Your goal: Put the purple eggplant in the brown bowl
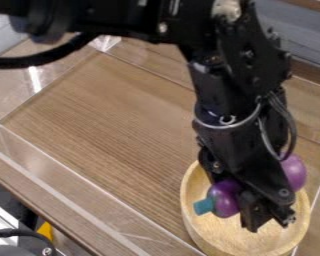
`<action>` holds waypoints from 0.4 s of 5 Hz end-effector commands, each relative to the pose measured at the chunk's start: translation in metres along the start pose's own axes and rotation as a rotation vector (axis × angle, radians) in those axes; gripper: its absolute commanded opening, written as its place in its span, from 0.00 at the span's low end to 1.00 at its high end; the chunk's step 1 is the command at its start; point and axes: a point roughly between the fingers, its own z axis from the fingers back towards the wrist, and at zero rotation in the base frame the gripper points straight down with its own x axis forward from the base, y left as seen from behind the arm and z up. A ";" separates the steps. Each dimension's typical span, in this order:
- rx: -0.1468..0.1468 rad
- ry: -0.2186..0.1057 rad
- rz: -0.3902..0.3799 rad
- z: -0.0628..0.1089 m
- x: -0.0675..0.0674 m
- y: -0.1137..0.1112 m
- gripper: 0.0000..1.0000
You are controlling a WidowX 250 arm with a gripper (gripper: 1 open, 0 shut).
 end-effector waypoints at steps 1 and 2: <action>-0.015 -0.024 -0.005 0.008 0.007 -0.003 1.00; -0.028 -0.022 0.009 0.008 0.011 -0.001 1.00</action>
